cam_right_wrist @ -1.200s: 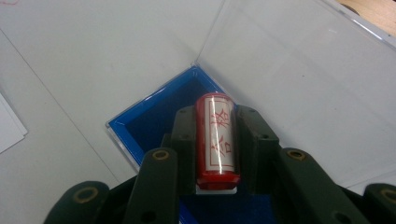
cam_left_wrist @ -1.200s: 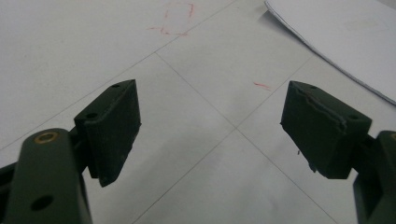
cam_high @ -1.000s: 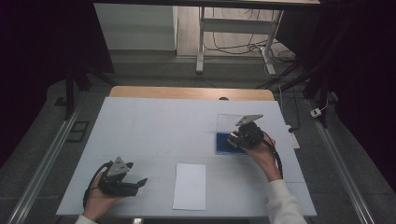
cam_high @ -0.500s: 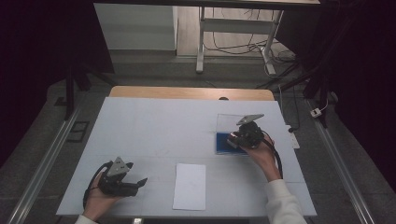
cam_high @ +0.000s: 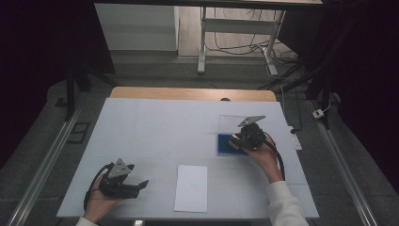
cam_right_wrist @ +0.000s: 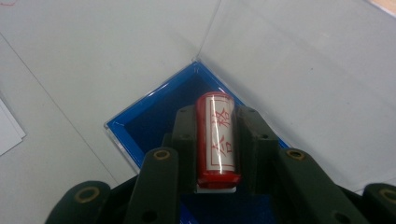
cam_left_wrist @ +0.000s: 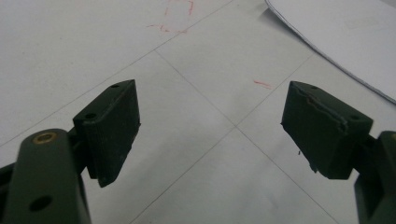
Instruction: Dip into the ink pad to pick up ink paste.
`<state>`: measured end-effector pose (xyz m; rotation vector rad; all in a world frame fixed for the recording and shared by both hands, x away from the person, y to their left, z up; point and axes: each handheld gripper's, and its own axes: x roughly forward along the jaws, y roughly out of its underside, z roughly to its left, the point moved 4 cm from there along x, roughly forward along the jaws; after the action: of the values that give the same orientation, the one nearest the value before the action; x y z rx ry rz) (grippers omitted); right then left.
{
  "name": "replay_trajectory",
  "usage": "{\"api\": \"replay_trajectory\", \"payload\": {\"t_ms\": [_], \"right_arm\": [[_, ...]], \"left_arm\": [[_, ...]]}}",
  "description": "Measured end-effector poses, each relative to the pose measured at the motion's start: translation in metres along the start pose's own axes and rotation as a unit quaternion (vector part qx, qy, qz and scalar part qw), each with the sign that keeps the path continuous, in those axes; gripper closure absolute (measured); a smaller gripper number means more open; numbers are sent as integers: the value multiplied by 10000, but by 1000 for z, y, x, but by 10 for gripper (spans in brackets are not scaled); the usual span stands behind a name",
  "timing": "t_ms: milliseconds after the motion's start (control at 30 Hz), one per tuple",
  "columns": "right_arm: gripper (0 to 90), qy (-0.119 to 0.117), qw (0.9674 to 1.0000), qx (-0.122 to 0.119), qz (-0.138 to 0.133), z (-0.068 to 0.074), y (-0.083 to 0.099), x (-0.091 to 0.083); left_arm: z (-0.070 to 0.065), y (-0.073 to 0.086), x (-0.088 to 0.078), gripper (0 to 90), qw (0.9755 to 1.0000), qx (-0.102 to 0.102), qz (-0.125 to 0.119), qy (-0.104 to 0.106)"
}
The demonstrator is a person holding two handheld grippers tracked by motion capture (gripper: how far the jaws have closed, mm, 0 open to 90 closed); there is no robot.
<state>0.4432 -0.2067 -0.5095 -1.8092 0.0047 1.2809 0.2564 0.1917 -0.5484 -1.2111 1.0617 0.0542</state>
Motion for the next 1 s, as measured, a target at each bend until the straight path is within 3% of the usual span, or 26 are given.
{"api": "replay_trajectory", "payload": {"t_ms": [200,533,1000], "right_arm": [[702,-36,9999,18,-129,-1,4,1],[704,69,10000,-48,-36,2,4,2],[703,-12,9999,7,-121,0,5,2]], "left_arm": [[-1,0,-2,194,10000,-36,-42,14],[-2,0,-6,194,9999,-72,-70,-14],[0,-1,-5,194,9999,-107,-72,12]]}}
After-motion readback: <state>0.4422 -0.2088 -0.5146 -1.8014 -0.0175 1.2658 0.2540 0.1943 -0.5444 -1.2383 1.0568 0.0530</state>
